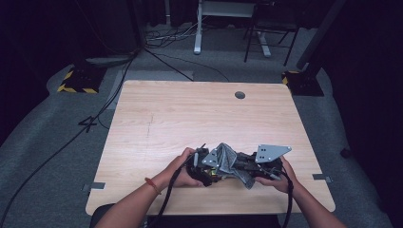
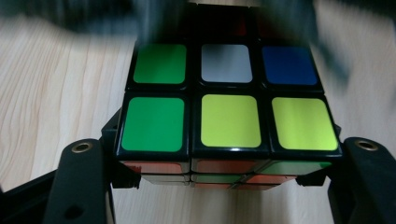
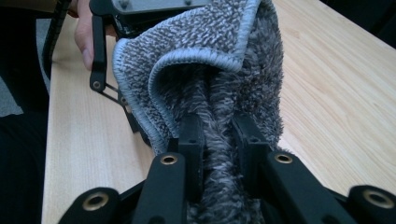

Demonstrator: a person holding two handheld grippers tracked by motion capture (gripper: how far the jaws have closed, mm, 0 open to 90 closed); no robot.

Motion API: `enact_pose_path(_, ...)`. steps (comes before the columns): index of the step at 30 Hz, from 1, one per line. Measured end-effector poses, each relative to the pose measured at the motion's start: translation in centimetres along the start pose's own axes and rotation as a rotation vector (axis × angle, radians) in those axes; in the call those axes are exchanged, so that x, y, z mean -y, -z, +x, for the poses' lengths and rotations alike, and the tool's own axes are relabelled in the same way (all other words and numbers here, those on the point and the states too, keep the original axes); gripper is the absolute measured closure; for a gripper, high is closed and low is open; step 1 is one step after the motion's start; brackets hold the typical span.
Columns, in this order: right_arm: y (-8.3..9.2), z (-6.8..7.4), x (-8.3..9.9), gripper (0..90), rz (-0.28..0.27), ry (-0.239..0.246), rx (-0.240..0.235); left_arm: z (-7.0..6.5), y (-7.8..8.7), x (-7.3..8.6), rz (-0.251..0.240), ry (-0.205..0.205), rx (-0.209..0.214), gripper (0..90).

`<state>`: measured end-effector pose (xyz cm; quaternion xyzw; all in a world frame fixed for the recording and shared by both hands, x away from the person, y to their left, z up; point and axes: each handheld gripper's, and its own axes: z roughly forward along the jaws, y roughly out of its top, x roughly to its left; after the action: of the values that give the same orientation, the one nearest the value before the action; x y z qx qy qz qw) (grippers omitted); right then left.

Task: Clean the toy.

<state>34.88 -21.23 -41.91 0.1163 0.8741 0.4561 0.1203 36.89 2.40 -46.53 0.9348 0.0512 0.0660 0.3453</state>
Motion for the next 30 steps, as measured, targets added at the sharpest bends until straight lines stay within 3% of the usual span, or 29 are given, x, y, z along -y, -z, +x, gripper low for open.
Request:
enact_pose_path(5, 0.0, 0.3, 0.0, 75.8, 0.032, 0.006, 0.0, -0.4, -0.6, -1.3, 0.003, -0.014, -0.005, 33.5)
enact_pose_path(14, -0.3, 0.9, -0.5, 75.4, 0.042, 0.022, -0.018, -0.5, -1.0, -1.8, 0.017, -0.002, -0.029, 33.5)
enact_pose_path(17, -0.7, 1.1, -0.9, 75.2, 0.057, 0.041, 0.009, -0.3, -1.1, -1.7, 0.012, 0.011, -0.039, 33.6)
enact_pose_path(22, -0.6, 0.6, -0.7, 75.6, 0.061, 0.029, 0.092, -0.3, -0.5, -1.6, 0.001, 0.021, -0.039, 33.7)
enact_pose_path(30, -0.2, -0.3, 0.4, 76.0, 0.076, -0.018, 0.116, -0.4, 1.5, -1.0, -0.047, 0.019, -0.034, 33.7)
